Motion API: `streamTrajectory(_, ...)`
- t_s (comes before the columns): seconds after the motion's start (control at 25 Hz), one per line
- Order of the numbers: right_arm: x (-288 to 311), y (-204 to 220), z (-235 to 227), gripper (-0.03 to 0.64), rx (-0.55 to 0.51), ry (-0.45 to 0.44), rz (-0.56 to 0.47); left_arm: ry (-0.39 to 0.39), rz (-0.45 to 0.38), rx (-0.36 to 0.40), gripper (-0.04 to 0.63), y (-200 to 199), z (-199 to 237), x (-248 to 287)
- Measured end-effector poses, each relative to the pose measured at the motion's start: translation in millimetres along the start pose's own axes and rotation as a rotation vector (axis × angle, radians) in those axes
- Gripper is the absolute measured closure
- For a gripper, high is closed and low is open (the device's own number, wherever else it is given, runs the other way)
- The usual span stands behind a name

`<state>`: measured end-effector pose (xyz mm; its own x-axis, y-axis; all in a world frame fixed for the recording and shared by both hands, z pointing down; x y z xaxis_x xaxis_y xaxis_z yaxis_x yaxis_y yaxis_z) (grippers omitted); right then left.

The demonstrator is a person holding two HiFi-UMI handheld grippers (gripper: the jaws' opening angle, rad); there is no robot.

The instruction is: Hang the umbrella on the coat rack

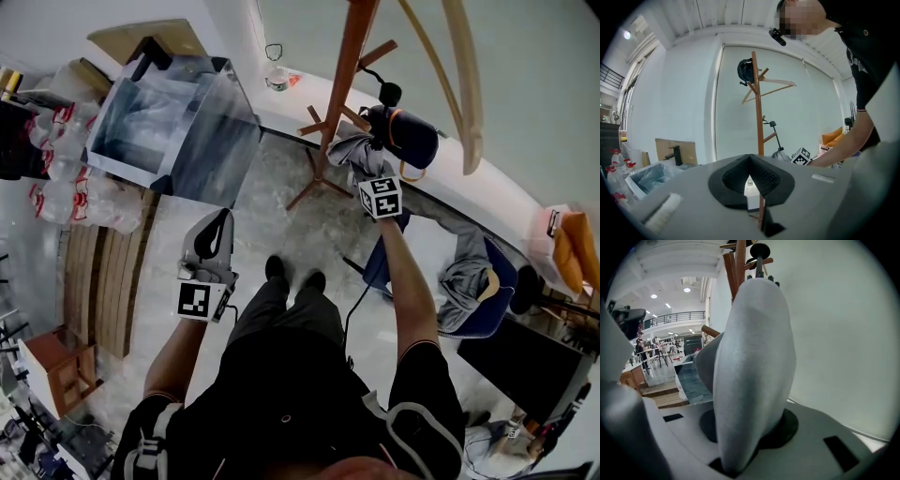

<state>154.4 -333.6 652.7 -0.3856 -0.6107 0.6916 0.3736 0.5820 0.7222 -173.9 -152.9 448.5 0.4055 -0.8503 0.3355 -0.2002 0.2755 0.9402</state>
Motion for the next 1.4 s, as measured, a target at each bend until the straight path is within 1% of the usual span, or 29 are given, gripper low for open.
streamTrajectory(0.2, 5.7, 1.6, 8.7, 0.526, 0.01, 0.001, -0.006, 0.031, -0.002, 0.006, 0.594, 0.2, -5.9, 6.6)
streamTrajectory(0.36, 13.0, 5.1, 16.8, 0.526, -0.003, 0.012, -0.01, 0.042, 0.0, 0.013, 0.594, 2.0, -8.5, 9.8)
streamTrajectory(0.6, 23.9, 9.1, 25.7, 0.525, 0.006, 0.027, -0.018, 0.046, 0.015, 0.017, 0.594, 6.5, -6.4, 10.2)
streamTrajectory(0.68, 28.2, 10.7, 27.4, 0.525, 0.005, 0.033, -0.013, 0.044, 0.009, 0.012, 0.594, 5.5, -6.5, 10.8)
streamTrajectory(0.8, 34.3, 14.7, 29.7, 0.523, 0.013, 0.04, -0.004, 0.049, 0.015, 0.031, 0.594, 9.4, -6.9, 10.7)
streamTrajectory(0.92, 40.1, 17.3, 33.0, 0.523, 0.021, 0.047, -0.005, 0.047, 0.013, 0.019, 0.594, 9.7, -5.8, 10.0)
streamTrajectory(1.2, 52.0, 13.7, 38.2, 0.515, 0.046, 0.062, -0.032, 0.048, 0.019, 0.021, 0.594, 14.1, -1.9, 9.0)
streamTrajectory(1.4, 59.1, 11.5, 38.7, 0.509, 0.054, 0.095, -0.055, 0.043, 0.024, 0.023, 0.594, 16.2, 3.7, 8.8)
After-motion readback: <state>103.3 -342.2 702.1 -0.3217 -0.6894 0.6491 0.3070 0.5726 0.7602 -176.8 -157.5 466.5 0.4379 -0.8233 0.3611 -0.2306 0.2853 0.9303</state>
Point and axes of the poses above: the fingertips, and each gripper's own axes: x forward along the fingers, z to its left, y out of its underside, the point moved 7 cm from there along -x, backward along the fingers, and after that the axes turned 12 degrees about z, right-handed, at the moved point
